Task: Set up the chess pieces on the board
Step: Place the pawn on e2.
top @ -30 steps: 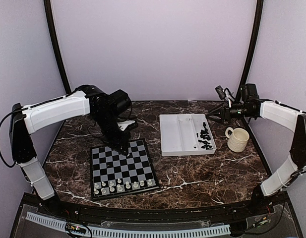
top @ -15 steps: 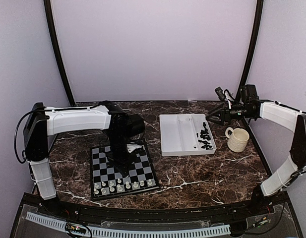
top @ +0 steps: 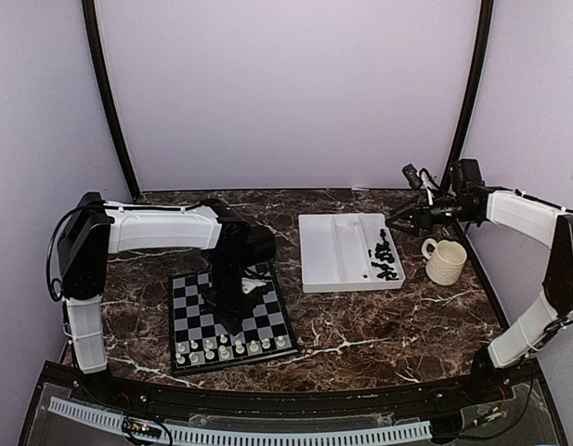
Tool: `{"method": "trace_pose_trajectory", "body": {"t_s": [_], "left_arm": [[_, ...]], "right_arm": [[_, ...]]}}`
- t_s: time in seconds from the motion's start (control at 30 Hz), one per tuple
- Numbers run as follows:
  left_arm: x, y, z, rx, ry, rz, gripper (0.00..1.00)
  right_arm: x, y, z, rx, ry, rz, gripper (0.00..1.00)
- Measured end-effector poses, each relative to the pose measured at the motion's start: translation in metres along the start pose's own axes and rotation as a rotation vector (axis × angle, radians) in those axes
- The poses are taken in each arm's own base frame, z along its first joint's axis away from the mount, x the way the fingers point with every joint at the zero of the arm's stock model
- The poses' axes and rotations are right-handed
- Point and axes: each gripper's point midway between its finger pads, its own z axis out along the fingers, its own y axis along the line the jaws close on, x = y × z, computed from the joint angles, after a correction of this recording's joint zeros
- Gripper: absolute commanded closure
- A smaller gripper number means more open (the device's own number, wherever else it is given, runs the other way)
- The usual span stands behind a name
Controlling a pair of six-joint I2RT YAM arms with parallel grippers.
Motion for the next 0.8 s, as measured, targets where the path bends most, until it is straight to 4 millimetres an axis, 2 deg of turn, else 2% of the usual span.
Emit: {"method": "trace_pose_trajectory", "body": {"t_s": [0.8], "left_arm": [[-0.005, 0.006, 0.02, -0.016, 0.03, 0.003, 0.93]], "right_arm": [[0.004, 0.0, 0.003, -0.012, 0.01, 0.009, 0.33]]}}
